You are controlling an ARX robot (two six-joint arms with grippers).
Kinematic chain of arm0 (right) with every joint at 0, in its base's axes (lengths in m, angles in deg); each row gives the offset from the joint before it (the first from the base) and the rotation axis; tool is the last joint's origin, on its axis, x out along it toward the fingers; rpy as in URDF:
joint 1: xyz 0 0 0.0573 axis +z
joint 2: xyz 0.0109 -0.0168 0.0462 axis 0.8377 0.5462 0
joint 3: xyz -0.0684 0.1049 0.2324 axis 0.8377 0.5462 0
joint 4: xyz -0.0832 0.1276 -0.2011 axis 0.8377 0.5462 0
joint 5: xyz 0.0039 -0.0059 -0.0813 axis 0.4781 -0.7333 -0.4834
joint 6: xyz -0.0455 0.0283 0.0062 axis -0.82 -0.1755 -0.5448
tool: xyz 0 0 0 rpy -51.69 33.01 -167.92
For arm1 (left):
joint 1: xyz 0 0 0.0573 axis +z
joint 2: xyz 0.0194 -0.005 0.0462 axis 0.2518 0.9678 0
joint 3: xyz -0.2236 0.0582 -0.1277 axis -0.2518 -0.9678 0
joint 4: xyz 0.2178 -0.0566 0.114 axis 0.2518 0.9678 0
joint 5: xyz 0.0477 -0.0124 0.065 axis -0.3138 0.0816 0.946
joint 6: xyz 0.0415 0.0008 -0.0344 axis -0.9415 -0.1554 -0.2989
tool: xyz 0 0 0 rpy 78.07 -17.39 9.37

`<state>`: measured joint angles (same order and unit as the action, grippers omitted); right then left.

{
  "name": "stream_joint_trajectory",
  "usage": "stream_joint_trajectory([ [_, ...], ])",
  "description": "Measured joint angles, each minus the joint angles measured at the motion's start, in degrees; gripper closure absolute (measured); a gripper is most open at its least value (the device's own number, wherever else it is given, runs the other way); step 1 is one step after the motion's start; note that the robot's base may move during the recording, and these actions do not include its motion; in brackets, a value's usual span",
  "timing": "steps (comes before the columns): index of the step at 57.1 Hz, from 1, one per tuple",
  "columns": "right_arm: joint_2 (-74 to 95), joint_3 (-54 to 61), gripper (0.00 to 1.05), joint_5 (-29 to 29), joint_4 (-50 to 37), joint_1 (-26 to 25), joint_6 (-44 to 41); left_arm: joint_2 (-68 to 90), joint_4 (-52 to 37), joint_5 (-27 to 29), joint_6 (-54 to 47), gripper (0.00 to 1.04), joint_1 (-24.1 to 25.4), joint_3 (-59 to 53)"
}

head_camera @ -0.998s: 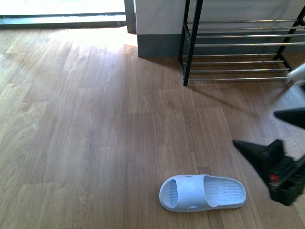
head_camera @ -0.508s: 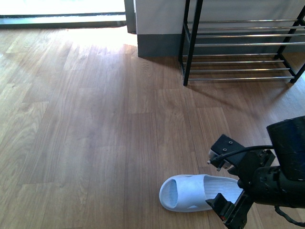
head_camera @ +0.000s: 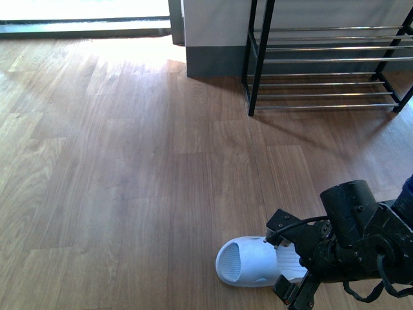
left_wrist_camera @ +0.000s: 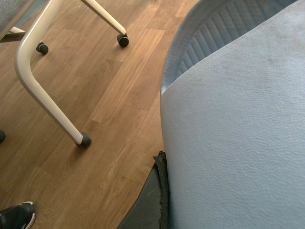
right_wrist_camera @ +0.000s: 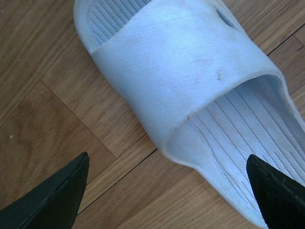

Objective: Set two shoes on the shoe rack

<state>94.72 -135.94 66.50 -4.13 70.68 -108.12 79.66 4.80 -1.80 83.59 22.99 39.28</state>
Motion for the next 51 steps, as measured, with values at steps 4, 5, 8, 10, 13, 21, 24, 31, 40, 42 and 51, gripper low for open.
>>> stream_joint_trajectory([
  [4,2.6,-2.51,0.09,1.18,1.14,0.15,0.07,0.0,0.0,0.02,0.0,1.03,0.0,0.0],
  [5,3.21,-3.15,0.09,1.31,1.16,0.26,0.28,0.0,0.0,0.0,0.0,1.03,0.0,0.0],
  [8,4.92,-5.09,0.09,2.03,1.7,0.83,0.9,0.0,0.0,0.02,0.0,1.03,0.0,0.0],
  [10,5.95,-6.08,0.09,2.19,1.51,1.27,1.57,0.0,0.0,0.02,0.0,1.03,0.0,0.0],
  [13,6.88,-7.17,0.1,2.64,1.44,2.01,2.89,0.0,0.0,0.0,0.0,1.03,0.0,0.0],
  [21,8.28,-9.11,0.3,2.99,1.4,3.5,4.74,0.0,0.0,0.0,0.0,1.03,0.0,0.0],
  [24,9.05,-10.32,0.41,2.82,1.51,3.82,5.6,0.0,0.0,0.0,0.0,1.03,0.0,0.0],
  [31,10.25,-11.28,0.65,2.19,0.46,3.78,7.54,0.0,0.0,0.02,0.0,1.03,0.0,0.0],
  [40,9.42,-8.81,0.87,1.29,-2.84,3.82,9.2,0.0,0.0,0.02,0.0,1.03,0.0,0.0],
  [42,8.74,-7.78,0.92,1.11,-3.74,3.82,9.46,0.0,0.0,0.02,0.0,1.03,0.0,0.0],
  [51,-5.11,2.43,1.03,-0.85,-10.36,3.06,10.25,0.0,0.0,0.0,0.0,1.03,0.0,0.0],
])
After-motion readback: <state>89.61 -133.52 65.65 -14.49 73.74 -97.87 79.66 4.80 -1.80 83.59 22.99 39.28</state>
